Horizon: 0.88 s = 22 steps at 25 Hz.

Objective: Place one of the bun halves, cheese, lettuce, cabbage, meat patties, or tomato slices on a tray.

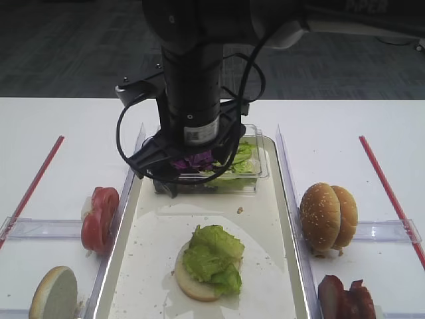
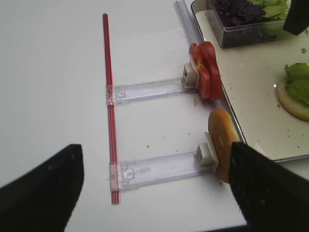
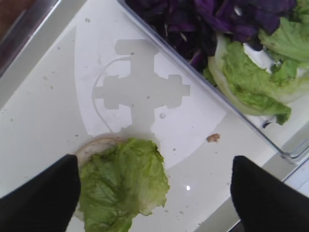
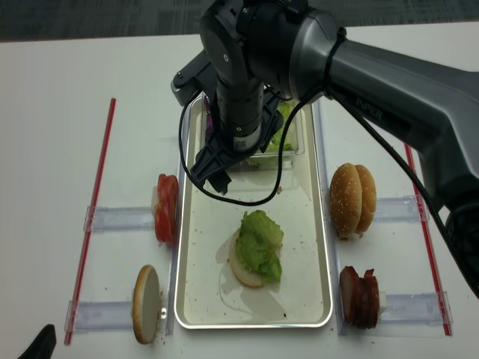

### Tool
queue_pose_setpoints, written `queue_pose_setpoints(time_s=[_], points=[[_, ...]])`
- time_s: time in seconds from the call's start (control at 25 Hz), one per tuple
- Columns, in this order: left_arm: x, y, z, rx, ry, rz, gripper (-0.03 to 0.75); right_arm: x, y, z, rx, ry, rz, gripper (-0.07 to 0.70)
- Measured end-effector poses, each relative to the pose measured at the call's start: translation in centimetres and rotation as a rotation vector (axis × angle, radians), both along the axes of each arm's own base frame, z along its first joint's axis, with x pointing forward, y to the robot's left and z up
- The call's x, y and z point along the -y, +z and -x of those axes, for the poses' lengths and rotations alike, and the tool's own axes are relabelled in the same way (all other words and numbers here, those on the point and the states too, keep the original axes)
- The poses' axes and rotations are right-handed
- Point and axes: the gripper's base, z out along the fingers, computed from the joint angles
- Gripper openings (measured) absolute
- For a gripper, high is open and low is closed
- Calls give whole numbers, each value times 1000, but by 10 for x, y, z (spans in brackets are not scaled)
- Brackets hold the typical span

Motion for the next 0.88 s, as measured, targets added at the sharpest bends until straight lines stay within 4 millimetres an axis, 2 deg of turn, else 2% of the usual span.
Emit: queue_pose_setpoints(time_s=[0.28,0.64,0.88], points=[[0,0,0,0,0,0,565,13,0,-12,10,-49,10,646],[0,0,0,0,0,0,565,59,0,-49,8,-178,9,646],[0,0,0,0,0,0,565,99,0,-74,8,-277,11,646]])
